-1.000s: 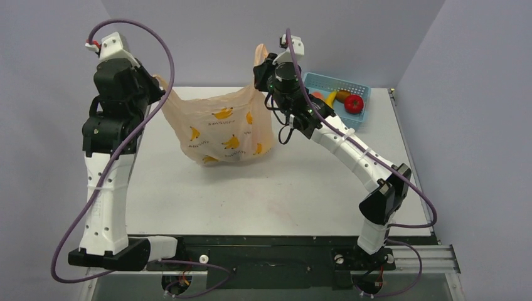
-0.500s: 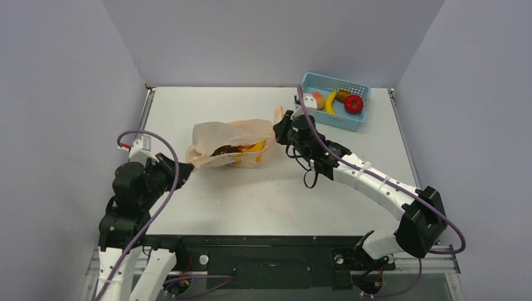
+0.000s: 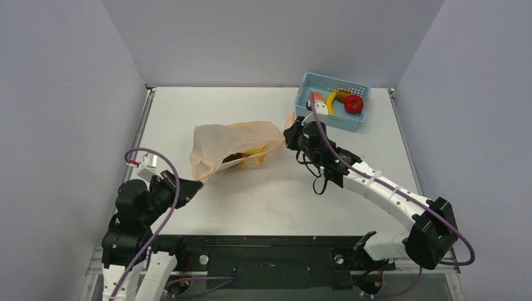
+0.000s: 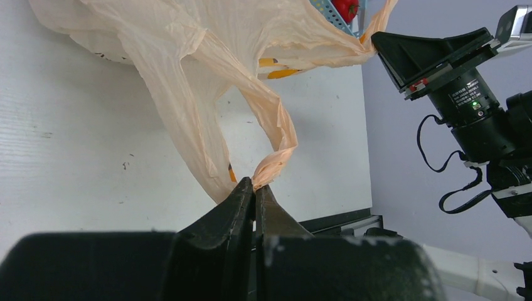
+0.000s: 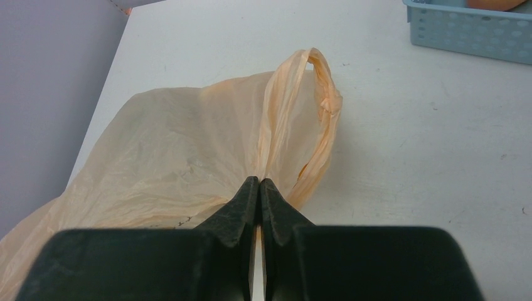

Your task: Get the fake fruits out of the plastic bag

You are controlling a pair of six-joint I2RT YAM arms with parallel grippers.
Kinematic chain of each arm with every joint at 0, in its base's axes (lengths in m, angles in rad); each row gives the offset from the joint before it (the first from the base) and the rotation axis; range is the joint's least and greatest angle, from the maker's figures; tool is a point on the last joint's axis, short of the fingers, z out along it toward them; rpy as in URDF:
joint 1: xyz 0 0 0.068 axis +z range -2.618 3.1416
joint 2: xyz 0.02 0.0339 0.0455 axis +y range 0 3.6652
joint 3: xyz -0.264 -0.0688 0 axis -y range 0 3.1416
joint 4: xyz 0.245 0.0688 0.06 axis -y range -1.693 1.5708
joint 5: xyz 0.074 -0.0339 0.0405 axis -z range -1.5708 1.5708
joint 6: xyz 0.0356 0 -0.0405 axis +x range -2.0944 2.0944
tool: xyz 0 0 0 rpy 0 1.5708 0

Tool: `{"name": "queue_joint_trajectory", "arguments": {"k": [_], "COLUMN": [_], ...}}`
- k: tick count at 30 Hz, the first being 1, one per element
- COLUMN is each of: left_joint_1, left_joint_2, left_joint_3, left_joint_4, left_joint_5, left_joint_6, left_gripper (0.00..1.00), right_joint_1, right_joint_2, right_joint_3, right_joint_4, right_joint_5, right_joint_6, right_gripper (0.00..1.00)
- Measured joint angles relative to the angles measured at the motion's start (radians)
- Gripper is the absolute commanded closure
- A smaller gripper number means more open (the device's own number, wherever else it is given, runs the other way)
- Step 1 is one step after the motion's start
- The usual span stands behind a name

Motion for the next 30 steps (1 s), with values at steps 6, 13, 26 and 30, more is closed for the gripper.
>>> {"name": "queue_joint_trajectory", "arguments": {"k": [6, 13, 26, 30], "left_joint_1": [0.0, 0.0, 0.0, 0.0], "left_joint_2": [0.016, 0.029, 0.032, 0.045], "left_joint_3": [0.0, -0.027, -0.047, -0.047], "left_joint_4": [-0.003, 0.041, 0.091, 0.108], "left_joint_5": [0.026, 0.088, 0.183, 0.209], "left_joint_6": [-0.005, -0.04, -0.09, -0.093], "left_gripper": [1.0, 1.0, 1.0, 1.0], "right_joint_1": [-0.073, -0.111, -0.022, 0.083], "right_joint_2": [0.0, 0.019, -0.222, -0.288], "right_joint_3": [0.002, 0.071, -0.078, -0.196], "right_joint_4": [-0.012, -0.082, -0.15, -0.03], "right_joint_5": [-0.008, -0.074, -0.071, -0.079], "right_joint_6": [0.002, 0.007, 0.119, 0.216], "right_gripper": [1.0, 0.68, 0.29, 0.3]}}
